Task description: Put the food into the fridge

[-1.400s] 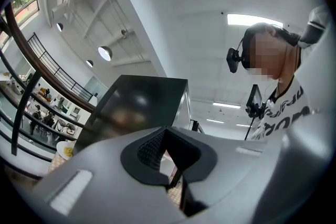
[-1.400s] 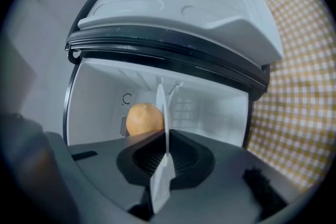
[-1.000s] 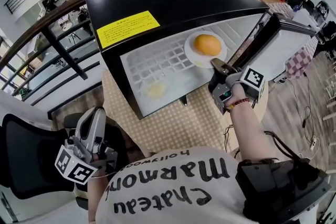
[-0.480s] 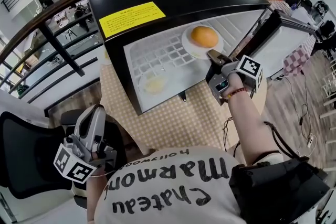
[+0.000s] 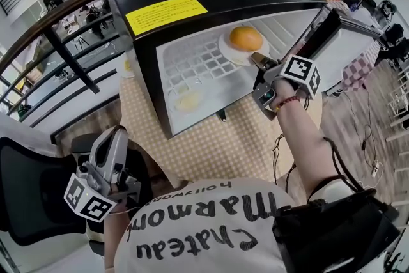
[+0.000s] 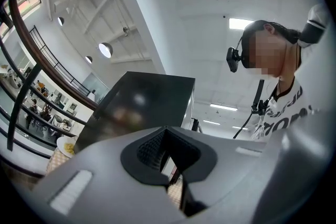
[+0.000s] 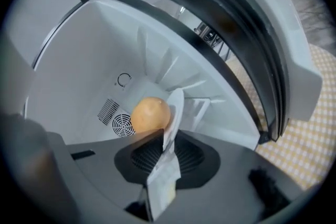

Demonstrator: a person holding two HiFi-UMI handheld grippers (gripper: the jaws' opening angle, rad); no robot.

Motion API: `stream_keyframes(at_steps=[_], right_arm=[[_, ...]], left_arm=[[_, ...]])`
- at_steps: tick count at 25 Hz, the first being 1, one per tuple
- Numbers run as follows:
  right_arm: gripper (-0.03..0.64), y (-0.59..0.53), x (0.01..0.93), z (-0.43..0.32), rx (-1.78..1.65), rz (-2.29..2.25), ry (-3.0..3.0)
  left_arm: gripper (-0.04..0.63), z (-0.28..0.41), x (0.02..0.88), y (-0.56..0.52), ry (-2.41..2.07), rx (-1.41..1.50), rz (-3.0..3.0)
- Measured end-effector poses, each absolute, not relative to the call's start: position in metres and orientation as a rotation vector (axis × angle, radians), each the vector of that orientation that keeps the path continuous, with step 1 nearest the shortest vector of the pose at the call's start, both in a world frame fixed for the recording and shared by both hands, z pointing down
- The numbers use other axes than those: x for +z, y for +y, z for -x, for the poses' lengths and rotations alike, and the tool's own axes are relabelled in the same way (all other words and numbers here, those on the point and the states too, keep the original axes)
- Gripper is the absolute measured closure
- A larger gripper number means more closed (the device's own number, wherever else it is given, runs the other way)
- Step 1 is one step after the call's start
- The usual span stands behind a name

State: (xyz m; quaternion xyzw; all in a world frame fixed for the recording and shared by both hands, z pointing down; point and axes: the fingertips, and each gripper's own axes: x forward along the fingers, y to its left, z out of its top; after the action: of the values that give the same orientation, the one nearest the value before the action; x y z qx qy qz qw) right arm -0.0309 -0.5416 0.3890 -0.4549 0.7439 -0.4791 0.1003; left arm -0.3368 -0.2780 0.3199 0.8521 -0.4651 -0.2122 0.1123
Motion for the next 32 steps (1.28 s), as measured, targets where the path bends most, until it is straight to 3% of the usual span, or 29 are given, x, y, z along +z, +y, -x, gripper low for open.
stream_keyframes(at_steps=[32], right_arm=[[0.396,-0.547,0.382,0.041,-0.828,1.772,2.688]], left_arm=[[0.591,0.346,0.321,-0.280,-1.332,-0.656,-2.504]])
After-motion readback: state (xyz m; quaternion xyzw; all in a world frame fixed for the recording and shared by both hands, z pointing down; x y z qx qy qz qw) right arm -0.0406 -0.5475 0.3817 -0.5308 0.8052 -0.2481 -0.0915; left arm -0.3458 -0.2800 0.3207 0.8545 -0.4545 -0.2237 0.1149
